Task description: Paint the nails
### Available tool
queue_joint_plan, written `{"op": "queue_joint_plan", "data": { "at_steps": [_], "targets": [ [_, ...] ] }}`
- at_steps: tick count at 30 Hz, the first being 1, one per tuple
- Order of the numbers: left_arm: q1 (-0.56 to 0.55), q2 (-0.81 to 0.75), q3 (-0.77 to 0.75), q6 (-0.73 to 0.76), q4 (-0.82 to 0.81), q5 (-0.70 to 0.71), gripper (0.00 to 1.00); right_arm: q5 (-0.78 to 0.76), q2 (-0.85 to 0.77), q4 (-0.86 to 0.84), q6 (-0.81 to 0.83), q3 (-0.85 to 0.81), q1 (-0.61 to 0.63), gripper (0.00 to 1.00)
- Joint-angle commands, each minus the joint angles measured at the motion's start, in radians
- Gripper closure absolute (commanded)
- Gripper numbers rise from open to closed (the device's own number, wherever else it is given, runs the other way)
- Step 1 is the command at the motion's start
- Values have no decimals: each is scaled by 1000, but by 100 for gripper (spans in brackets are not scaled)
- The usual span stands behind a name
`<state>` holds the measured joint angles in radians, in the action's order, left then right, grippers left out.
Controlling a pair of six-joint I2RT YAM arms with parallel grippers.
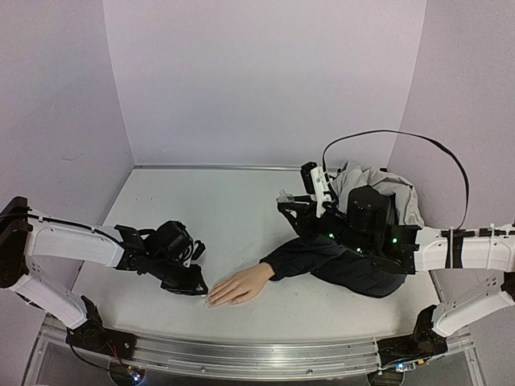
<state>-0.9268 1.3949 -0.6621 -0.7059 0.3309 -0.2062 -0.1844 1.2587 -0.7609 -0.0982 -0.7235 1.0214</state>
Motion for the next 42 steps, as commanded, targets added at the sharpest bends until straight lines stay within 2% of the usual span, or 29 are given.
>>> {"op": "queue_joint_plan", "data": {
  "at_steps": [1,12,22,29,42],
  "targets": [
    [-4,8,-18,6,-36,-3,100,-9,-25,-74,-4,-8,2,100],
    [-4,-18,39,-14,-35,5,100,-6,-19,-79,-5,-10,1,100],
    [-4,-104,19,-12,-14,9,100,-5,-12,-79,-5,-14,2,100],
    [-4,-46,-29,0,-23,13,100,-1,-6,-80,-8,-18,1,100],
    [-4,6,-29,11,-50,8,100,-3,-7,-83,-6,-14,1,100]
  ]
}}
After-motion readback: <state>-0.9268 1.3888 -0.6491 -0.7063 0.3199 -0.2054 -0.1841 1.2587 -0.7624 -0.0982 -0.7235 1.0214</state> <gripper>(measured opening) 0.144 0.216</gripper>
